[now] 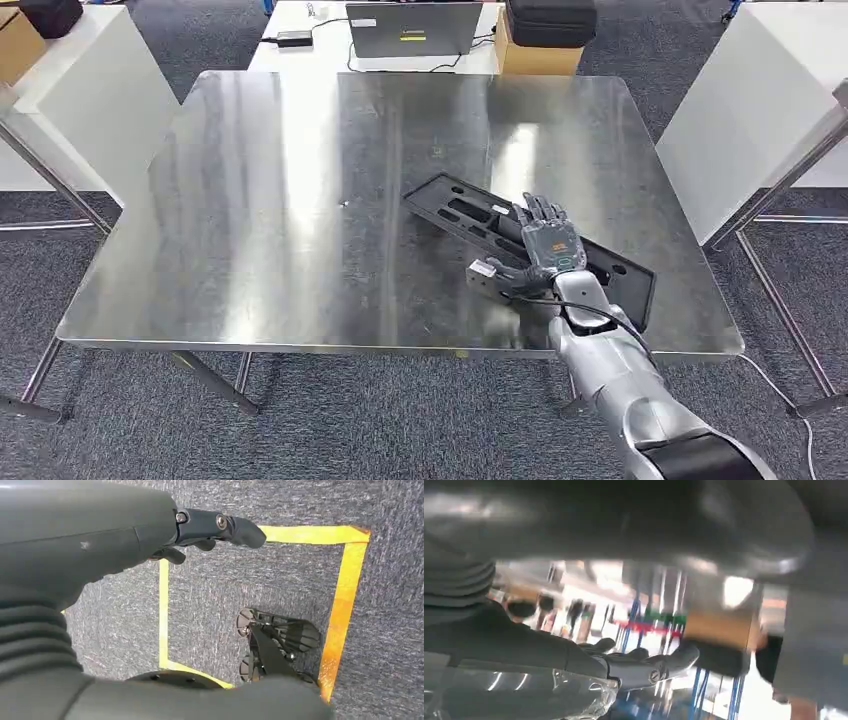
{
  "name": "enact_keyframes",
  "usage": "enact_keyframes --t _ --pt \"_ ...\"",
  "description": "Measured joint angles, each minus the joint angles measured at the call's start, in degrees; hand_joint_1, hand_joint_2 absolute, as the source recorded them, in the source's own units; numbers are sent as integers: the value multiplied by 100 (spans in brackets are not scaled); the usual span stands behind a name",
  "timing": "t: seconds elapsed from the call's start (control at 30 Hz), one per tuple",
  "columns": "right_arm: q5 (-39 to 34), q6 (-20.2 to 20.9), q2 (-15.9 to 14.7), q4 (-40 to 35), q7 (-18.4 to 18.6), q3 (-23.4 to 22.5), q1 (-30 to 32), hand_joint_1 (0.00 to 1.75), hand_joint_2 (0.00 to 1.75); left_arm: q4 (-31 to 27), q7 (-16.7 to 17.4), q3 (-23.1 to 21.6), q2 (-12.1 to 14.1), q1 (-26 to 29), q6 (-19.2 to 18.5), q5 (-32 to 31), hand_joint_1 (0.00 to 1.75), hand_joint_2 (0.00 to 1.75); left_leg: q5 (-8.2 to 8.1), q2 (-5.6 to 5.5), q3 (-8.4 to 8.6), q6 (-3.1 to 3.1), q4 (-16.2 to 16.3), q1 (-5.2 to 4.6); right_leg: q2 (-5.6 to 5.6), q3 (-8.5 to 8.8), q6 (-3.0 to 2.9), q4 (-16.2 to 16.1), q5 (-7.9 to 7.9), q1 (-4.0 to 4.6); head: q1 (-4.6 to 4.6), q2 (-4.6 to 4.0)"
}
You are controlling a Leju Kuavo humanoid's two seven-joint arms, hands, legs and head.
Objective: Take the parts from the cabinet and place them on the table.
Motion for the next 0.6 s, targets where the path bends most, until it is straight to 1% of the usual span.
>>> enact_keyframes --t 0.07,0.1,0.13,0.23,0.27,0.33,0.4,0.53,0.6 --pt "-374 621 28 55 -286 -142 -11 0 0 0 22 0 0 0 -9 -24 0 0 0 0 1 0 0 0 0 0 0 0 0 0 0 0" --pt "-532 831 39 89 -408 -231 -6 0 0 0 28 0 0 0 -15 -26 0 0 0 0 -2 0 0 0 0 0 0 0 0 0 0 0" --pt "-603 904 52 105 -468 -267 -9 0 0 0 33 0 0 0 -17 -31 0 0 0 1 -2 0 0 0 0 -1 0 0 0 0 0 0" --pt "-1209 1514 103 216 -946 -441 -54 0 0 0 61 11 2 -2 -50 -55 0 0 0 2 1 0 0 1 0 0 0 0 0 0 -2 0" --pt "-1379 1616 114 238 -1078 -474 -88 0 0 0 79 22 2 -2 -50 -63 0 0 0 2 1 0 0 1 2 1 0 0 0 0 0 0" --pt "-1643 1695 153 293 -1289 -531 -147 0 0 0 83 50 2 -4 -46 -66 0 0 -1 7 5 0 0 2 9 2 0 0 0 0 0 0" --pt "-1761 1704 210 319 -1379 -533 -159 0 0 0 87 57 2 -4 -11 -66 0 0 -1 8 7 0 0 2 10 2 0 0 0 0 0 0" --pt "-1855 1588 315 345 -1405 -533 -165 0 0 0 90 105 2 -4 15 -63 0 0 0 3 11 0 0 2 7 0 0 0 0 0 0 0" --pt "-1877 1450 343 343 -1365 -527 -169 0 0 0 90 149 0 -4 37 -63 0 0 0 2 10 0 0 2 7 2 0 0 0 0 -2 0"
